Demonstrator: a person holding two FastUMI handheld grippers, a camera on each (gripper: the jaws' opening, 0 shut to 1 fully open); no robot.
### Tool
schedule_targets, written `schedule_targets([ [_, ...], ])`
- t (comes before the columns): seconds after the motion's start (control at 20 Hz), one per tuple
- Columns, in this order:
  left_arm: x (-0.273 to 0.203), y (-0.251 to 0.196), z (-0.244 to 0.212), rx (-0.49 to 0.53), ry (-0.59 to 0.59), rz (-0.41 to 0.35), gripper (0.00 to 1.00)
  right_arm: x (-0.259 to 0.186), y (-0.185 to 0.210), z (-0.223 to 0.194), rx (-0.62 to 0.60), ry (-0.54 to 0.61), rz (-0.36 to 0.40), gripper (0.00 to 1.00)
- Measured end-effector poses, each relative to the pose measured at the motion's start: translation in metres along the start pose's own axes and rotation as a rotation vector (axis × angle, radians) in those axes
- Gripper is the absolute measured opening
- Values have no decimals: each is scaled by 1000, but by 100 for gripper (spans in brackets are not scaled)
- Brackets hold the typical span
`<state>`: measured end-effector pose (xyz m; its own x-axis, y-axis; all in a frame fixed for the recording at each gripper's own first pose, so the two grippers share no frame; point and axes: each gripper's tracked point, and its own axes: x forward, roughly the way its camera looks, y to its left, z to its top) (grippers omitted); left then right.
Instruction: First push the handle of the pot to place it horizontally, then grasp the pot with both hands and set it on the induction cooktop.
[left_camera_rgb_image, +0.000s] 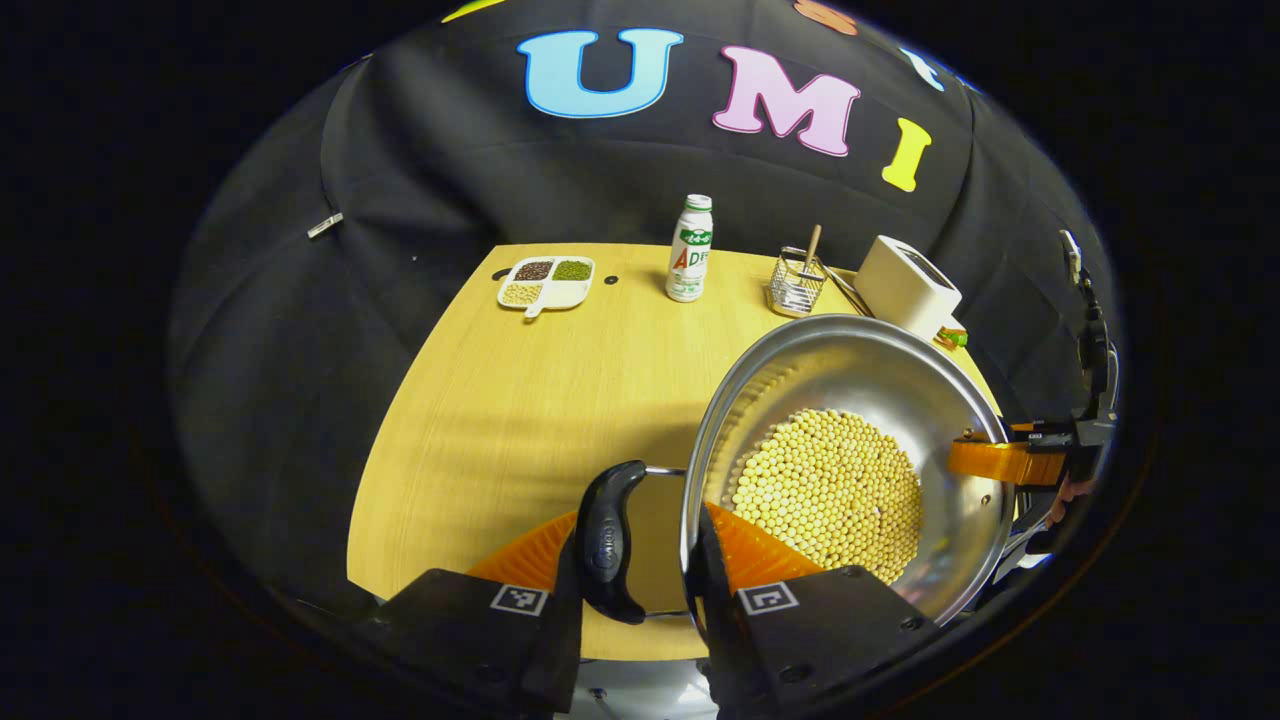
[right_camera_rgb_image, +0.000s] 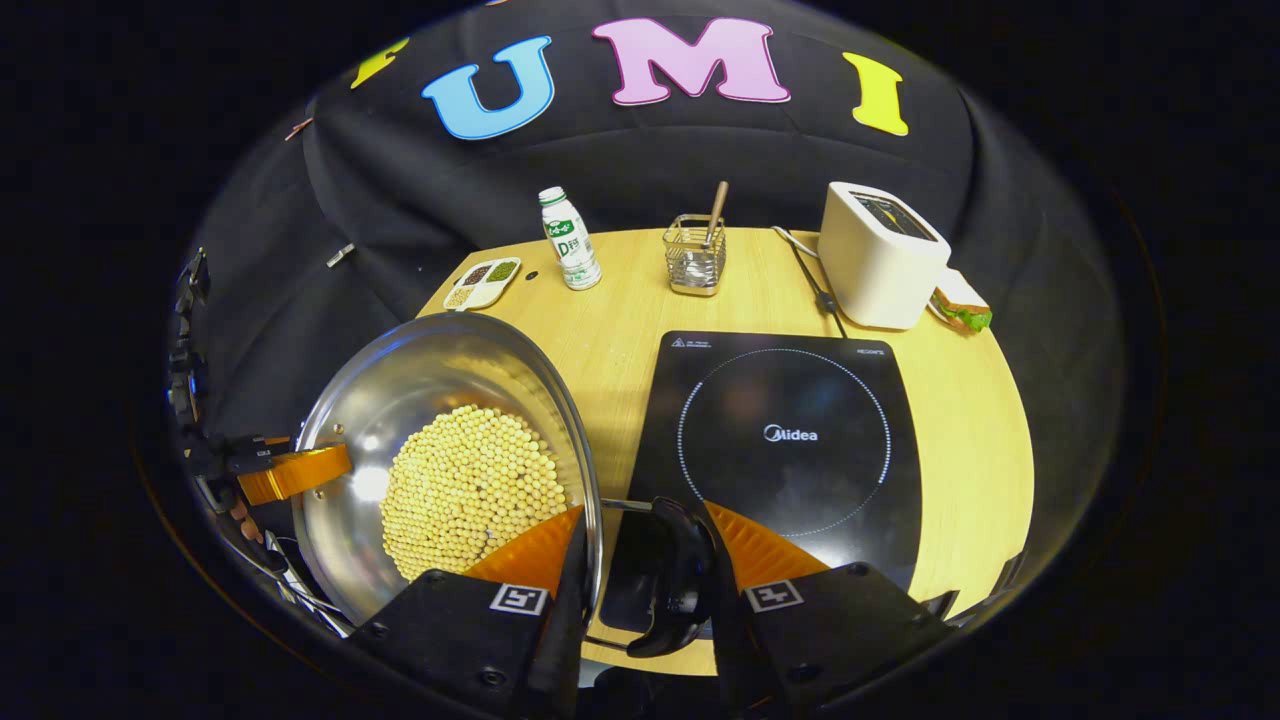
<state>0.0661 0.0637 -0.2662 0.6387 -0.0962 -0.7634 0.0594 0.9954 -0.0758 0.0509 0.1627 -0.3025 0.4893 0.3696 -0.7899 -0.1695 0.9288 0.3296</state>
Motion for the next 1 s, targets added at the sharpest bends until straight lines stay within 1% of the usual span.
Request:
schedule_targets([
  [0.05, 1, -6, 1, 3, 0, -2, 54, -2, -6, -1, 5, 0, -2, 56],
  [0.2, 6, -27, 7, 21, 1, -13, 54, -6, -26, 1, 25, -1, -11, 57],
  [0.25, 8, -34, 9, 26, 2, -19, 54, -8, -34, 0, 30, -3, -16, 52],
  [0.3, 11, -41, 11, 31, 2, -24, 54, -8, -42, 2, 34, -5, -21, 57],
  [0.35, 14, -49, 13, 37, 2, -29, 54, -10, -50, 4, 41, -10, -28, 57],
  [0.4, 15, -56, 14, 41, 0, -35, 54, -11, -58, 6, 46, -13, -33, 53],
  [0.45, 18, -64, 17, 46, 2, -41, 54, -12, -66, 7, 52, -16, -38, 57],
  [0.5, 20, -73, 20, 51, 3, -47, 54, -13, -74, 8, 58, -17, -43, 57],
  [0.55, 23, -80, 22, 58, 4, -52, 54, -13, -81, 9, 65, -19, -47, 52],
  [0.7, 34, -102, 30, 76, 5, -65, 54, -14, -104, 11, 84, -22, -62, 52],
  [0.75, 37, -110, 32, 80, 5, -71, 54, -16, -111, 12, 89, -26, -68, 57],
  [0.8, 40, -117, 35, 84, 6, -77, 54, -16, -119, 13, 92, -27, -75, 52],
  [0.85, 44, -124, 37, 87, 9, -82, 54, -15, -127, 14, 95, -27, -81, 52],
  [0.9, 47, -131, 38, 90, 11, -87, 54, -15, -135, 15, 98, -24, -86, 57],
  [1.0, 57, -144, 40, 93, 18, -95, 54, -14, -150, 16, 104, -21, -95, 56],
])
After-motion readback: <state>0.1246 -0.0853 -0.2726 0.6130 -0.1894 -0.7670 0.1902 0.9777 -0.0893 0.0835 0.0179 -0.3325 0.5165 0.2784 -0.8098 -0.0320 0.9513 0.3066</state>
